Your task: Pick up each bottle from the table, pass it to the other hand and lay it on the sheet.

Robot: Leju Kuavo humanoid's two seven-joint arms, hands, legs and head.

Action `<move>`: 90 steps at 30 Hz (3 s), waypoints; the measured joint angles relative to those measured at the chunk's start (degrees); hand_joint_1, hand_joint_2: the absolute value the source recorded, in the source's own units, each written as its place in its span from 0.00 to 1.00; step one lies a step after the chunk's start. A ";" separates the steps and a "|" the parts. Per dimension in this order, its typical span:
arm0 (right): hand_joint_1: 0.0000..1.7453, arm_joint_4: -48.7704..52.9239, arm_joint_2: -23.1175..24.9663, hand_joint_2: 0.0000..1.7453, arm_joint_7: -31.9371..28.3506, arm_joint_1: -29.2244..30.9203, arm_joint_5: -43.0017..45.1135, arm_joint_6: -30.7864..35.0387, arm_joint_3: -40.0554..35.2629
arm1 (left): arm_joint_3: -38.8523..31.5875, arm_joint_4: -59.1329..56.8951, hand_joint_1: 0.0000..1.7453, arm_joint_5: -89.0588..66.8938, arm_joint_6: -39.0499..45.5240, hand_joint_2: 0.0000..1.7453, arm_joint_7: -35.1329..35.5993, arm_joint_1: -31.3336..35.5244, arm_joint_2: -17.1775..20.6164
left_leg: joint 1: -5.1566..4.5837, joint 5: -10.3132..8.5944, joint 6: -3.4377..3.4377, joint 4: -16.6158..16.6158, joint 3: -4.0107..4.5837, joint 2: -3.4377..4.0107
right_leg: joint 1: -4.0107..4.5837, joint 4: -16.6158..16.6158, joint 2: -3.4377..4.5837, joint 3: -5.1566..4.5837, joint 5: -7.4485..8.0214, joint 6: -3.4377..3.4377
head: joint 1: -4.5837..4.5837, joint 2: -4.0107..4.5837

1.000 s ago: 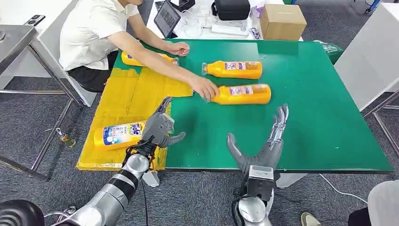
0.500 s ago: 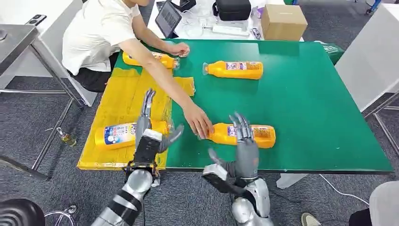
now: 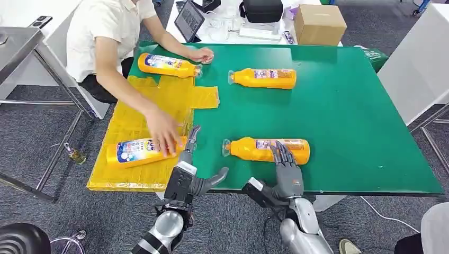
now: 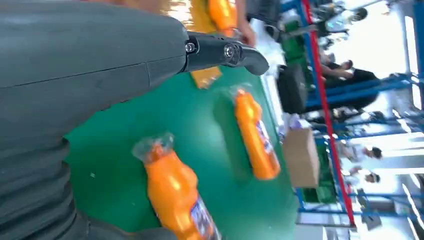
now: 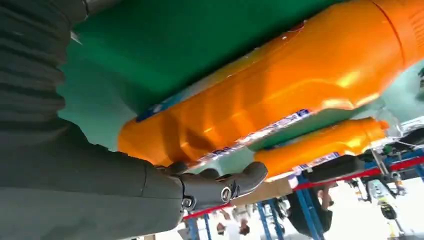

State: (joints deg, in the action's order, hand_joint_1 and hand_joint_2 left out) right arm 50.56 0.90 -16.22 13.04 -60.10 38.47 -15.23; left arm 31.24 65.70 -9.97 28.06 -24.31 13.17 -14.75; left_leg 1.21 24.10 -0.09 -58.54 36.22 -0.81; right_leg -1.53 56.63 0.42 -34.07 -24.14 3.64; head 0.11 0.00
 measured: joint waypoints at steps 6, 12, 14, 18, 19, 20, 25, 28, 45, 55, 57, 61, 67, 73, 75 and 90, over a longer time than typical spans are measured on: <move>0.00 -2.02 -0.94 1.00 5.02 2.90 -8.34 1.03 -2.60 | 1.72 1.48 0.00 -1.48 0.74 1.00 -0.09 0.26 0.00 | 0.00 -0.01 0.01 0.00 0.01 0.01 | 0.00 0.00 -0.03 0.02 0.00 0.00 | 0.04 0.00; 0.00 -1.67 -1.95 1.00 8.64 4.91 -15.48 1.09 -4.73 | 2.16 2.53 0.00 -1.57 0.52 1.00 0.09 0.65 0.00 | -0.01 -0.01 0.01 -0.01 0.02 0.01 | 0.00 0.00 -0.03 0.01 0.00 0.00 | 0.04 0.00; 0.00 -1.05 -2.08 1.00 8.99 5.37 -15.65 1.03 -5.62 | 2.16 3.04 0.00 -1.59 0.35 1.00 0.22 0.64 -0.02 | 0.00 -0.01 0.01 -0.01 0.01 0.02 | 0.00 0.00 -0.03 0.01 0.00 0.00 | 0.04 0.00; 0.00 -0.44 -2.14 1.00 9.03 5.72 -15.65 0.98 -6.50 | 2.16 3.43 0.00 -1.57 0.22 1.00 0.24 0.64 -0.02 | 0.00 -0.01 0.01 -0.01 0.01 0.01 | 0.00 0.00 -0.04 0.01 0.00 0.00 | 0.02 0.00; 0.00 -0.44 -2.14 1.00 9.03 5.72 -15.65 0.98 -6.50 | 2.16 3.43 0.00 -1.57 0.22 1.00 0.24 0.64 -0.02 | 0.00 -0.01 0.01 -0.01 0.01 0.01 | 0.00 0.00 -0.04 0.01 0.00 0.00 | 0.02 0.00; 0.00 -0.44 -2.14 1.00 9.03 5.72 -15.65 0.98 -6.50 | 2.16 3.43 0.00 -1.57 0.22 1.00 0.24 0.64 -0.02 | 0.00 -0.01 0.01 -0.01 0.01 0.01 | 0.00 0.00 -0.04 0.01 0.00 0.00 | 0.02 0.00; 0.00 -0.34 -2.17 1.00 9.05 5.73 -15.65 1.00 -6.62 | 2.16 3.47 0.00 -1.59 0.20 1.00 0.24 0.65 -0.02 | 0.00 -0.01 0.01 -0.01 0.01 0.01 | 0.00 0.00 -0.04 0.01 0.00 0.00 | 0.02 0.00; 0.00 -0.14 -2.23 1.00 9.16 5.79 -15.63 0.98 -7.02 | 2.16 3.61 0.00 -1.59 0.20 1.00 0.24 0.65 -0.02 | 0.00 -0.01 0.01 -0.01 0.02 0.01 | 0.00 0.00 -0.04 0.01 0.00 0.00 | 0.02 0.00; 0.00 6.14 -8.66 1.00 18.85 3.00 -15.54 -13.38 -9.12 | 2.40 4.57 0.00 6.60 -10.75 1.00 7.93 -2.05 0.52 | -0.01 -0.01 0.01 -0.01 0.04 -0.04 | -0.01 0.00 -0.06 -0.01 0.00 0.00 | 0.02 0.00; 0.00 7.43 -11.56 1.00 20.22 3.66 -16.20 -16.44 -9.42 | 2.29 4.54 0.00 8.59 -11.52 1.00 8.74 -2.13 0.85 | -0.02 -0.02 0.04 -0.01 0.04 -0.05 | -0.02 -0.01 -0.08 0.03 0.01 0.01 | 0.02 0.00; 0.00 7.36 -11.81 1.00 19.85 4.10 -15.96 -16.35 -9.69 | 2.23 4.52 0.00 9.25 -11.50 1.00 8.59 -2.11 0.87 | -0.02 -0.03 0.04 -0.01 0.04 -0.05 | -0.02 0.00 -0.07 0.03 0.02 0.02 | 0.02 0.00; 0.00 4.58 -11.28 1.00 17.55 6.56 -13.59 -16.04 -10.02 | 2.21 4.19 0.00 10.54 -11.37 1.00 8.26 -1.65 0.85 | -0.01 -0.03 0.04 -0.01 0.04 -0.04 | -0.01 0.00 -0.06 0.01 0.02 0.02 | 0.02 0.00; 0.00 -3.36 -9.01 1.00 16.33 11.36 -11.96 -14.49 -10.47 | 2.58 3.32 0.00 11.70 -11.45 1.00 8.11 -0.52 0.74 | -0.01 -0.04 0.05 -0.02 0.04 -0.02 | -0.01 0.01 -0.06 0.01 0.02 0.02 | 0.02 0.00; 0.00 -8.71 -7.41 1.00 15.15 14.74 -10.27 -14.49 -10.69 | 2.91 2.64 0.00 12.59 -11.45 1.00 8.11 0.03 0.50 | -0.01 -0.04 0.05 -0.02 0.04 -0.02 | -0.02 0.01 -0.07 0.01 0.02 0.02 | 0.02 0.00; 0.00 -9.93 -6.91 1.00 13.35 15.42 -8.04 -15.06 -10.69 | 2.95 2.49 0.00 13.40 -11.45 1.00 8.11 0.19 0.50 | -0.01 -0.04 0.05 -0.02 0.03 -0.02 | -0.01 0.01 -0.07 0.01 0.02 0.02 | 0.02 0.00; 1.00 -14.76 -8.24 1.00 15.01 19.31 -5.09 -25.53 -13.18 | 3.80 1.51 0.00 17.66 -12.79 1.00 9.55 0.86 0.83 | -0.02 -0.07 0.09 -0.03 -0.27 -0.09 | -0.02 -0.02 -0.13 0.31 0.02 0.02 | 0.02 0.00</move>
State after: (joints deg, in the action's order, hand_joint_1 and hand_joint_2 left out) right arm 35.80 -7.34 -1.21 32.35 -65.20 12.94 -28.41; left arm 35.04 67.21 7.69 15.28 -14.75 14.02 -13.92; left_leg 1.19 24.03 0.00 -58.57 35.95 -0.90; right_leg -1.56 56.61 0.29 -33.76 -24.12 3.66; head 0.13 0.00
